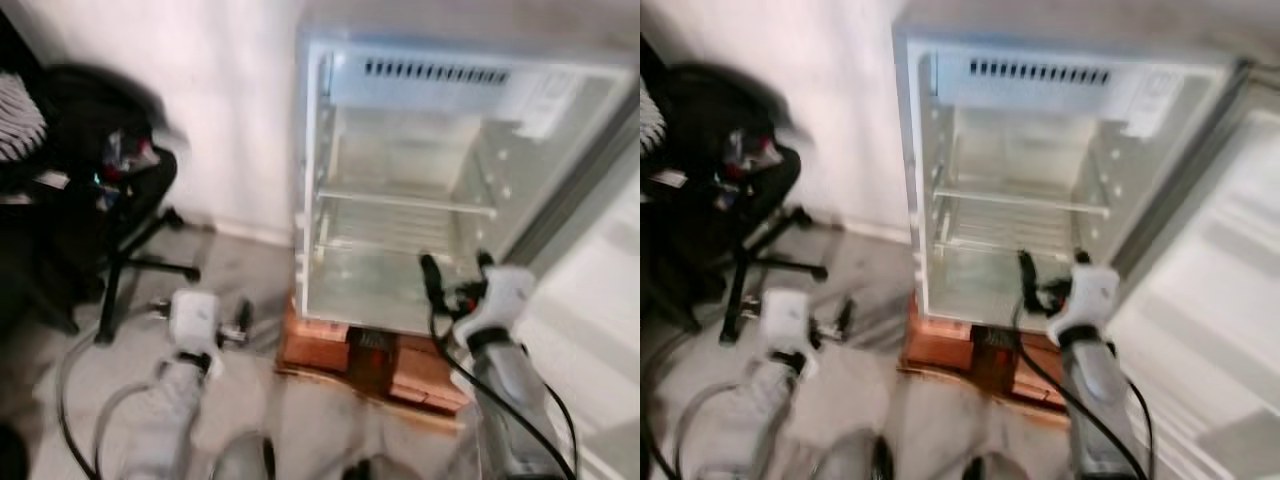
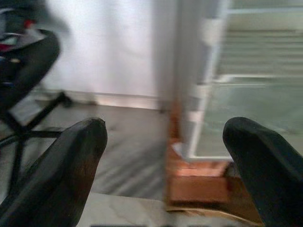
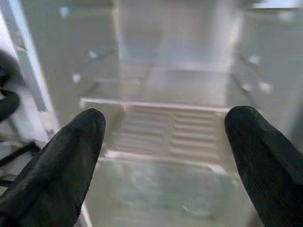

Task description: Restocking fridge

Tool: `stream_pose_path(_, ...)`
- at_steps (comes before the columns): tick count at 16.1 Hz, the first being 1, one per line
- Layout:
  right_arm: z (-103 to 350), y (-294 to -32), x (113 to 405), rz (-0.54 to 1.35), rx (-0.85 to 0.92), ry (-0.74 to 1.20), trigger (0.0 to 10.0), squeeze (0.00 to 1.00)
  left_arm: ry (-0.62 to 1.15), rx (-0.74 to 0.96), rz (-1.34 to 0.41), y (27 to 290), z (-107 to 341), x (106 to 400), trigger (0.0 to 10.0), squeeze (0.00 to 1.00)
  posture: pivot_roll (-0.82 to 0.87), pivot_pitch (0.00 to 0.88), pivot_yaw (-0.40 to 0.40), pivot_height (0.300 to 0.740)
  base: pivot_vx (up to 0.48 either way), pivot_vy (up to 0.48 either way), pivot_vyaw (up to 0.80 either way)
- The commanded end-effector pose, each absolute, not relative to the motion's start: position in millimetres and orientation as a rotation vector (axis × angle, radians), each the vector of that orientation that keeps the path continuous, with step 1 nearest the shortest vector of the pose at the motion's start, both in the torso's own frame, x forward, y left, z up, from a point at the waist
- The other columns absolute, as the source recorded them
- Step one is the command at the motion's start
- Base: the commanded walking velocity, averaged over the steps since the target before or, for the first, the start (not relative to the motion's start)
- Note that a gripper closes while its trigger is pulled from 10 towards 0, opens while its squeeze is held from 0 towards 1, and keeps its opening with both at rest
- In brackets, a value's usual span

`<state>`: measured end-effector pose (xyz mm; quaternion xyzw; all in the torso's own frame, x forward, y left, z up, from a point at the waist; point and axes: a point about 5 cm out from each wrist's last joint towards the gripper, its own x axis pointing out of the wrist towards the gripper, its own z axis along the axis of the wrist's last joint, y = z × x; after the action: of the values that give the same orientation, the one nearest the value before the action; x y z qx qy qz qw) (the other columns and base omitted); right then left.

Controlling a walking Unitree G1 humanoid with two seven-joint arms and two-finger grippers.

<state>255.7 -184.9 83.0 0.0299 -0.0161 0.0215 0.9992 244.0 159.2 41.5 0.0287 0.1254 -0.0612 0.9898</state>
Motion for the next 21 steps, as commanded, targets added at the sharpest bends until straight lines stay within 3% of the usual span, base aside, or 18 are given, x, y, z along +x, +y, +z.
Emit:
stream_pose_path(1,88.8,-181.1,257.1,0.057,0.059,-0.052,10.0,0.00,0.245,0.079,-0.125,163.2,43.3,245.7,10.0,0.00,0.07,0.061,-0.044,0.740,-0.285,0.000,0.00)
stream_pose_path(16,82.5,-176.5,254.4,0.065,0.051,-0.020,10.0,0.00,0.232,0.074,-0.143,160.0,43.4,245.7,10.0,0.00,0.05,0.059,-0.046,0.740,-0.294,0.000,0.00)
stream_pose_path(21,75.7,-177.8,254.9,0.030,0.058,-0.001,10.0,0.00,-0.040,0.293,-0.211,152.4,80.7,267.3,10.0,0.00,0.04,0.067,-0.050,0.740,0.000,0.000,0.00)
